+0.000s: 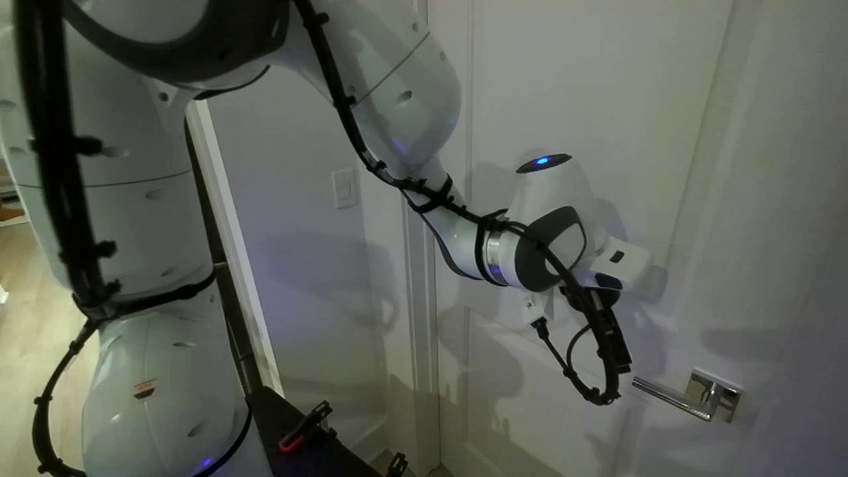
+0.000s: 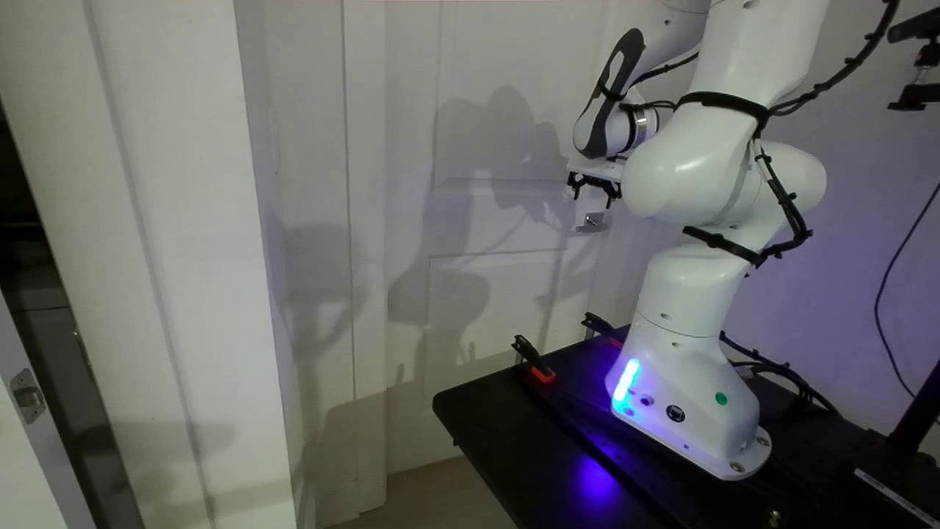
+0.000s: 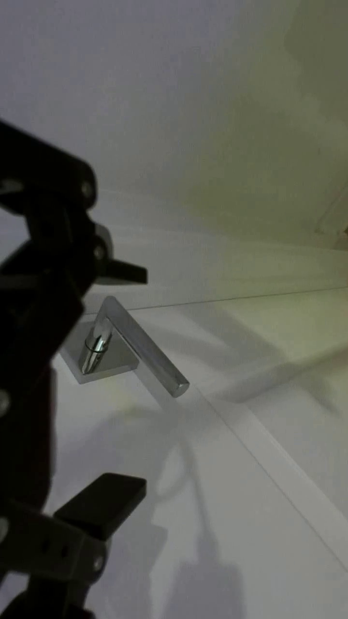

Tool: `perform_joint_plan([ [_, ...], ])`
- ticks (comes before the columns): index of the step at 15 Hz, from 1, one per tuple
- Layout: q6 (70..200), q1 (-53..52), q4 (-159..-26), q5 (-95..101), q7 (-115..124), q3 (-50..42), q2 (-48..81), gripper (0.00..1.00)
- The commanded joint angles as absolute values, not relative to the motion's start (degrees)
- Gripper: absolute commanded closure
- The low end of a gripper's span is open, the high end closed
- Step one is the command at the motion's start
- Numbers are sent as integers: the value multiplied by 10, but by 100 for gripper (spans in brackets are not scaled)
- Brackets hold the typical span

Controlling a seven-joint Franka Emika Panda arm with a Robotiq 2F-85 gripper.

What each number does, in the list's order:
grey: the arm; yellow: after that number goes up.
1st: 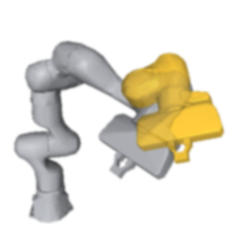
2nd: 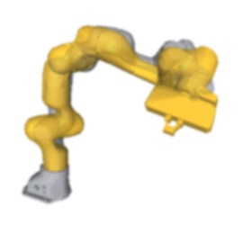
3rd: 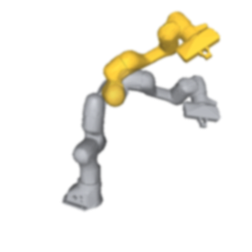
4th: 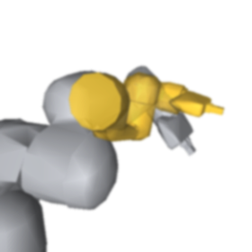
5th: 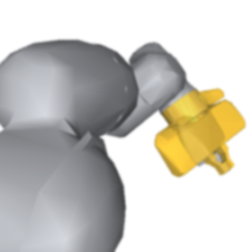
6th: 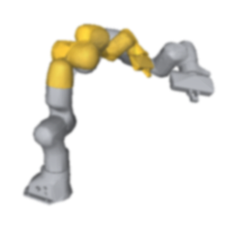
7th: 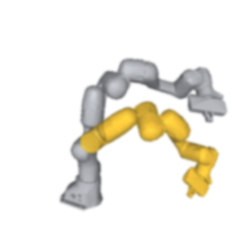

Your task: Open the door

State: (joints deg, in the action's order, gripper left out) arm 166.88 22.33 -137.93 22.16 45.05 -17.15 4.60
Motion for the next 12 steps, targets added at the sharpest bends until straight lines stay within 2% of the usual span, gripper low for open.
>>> perform_joint_plan([
  [1, 1717, 225, -1336, 239, 488, -191, 110, 0],
  [12, 1796, 215, -1272, 195, 524, -212, 235, 0],
])
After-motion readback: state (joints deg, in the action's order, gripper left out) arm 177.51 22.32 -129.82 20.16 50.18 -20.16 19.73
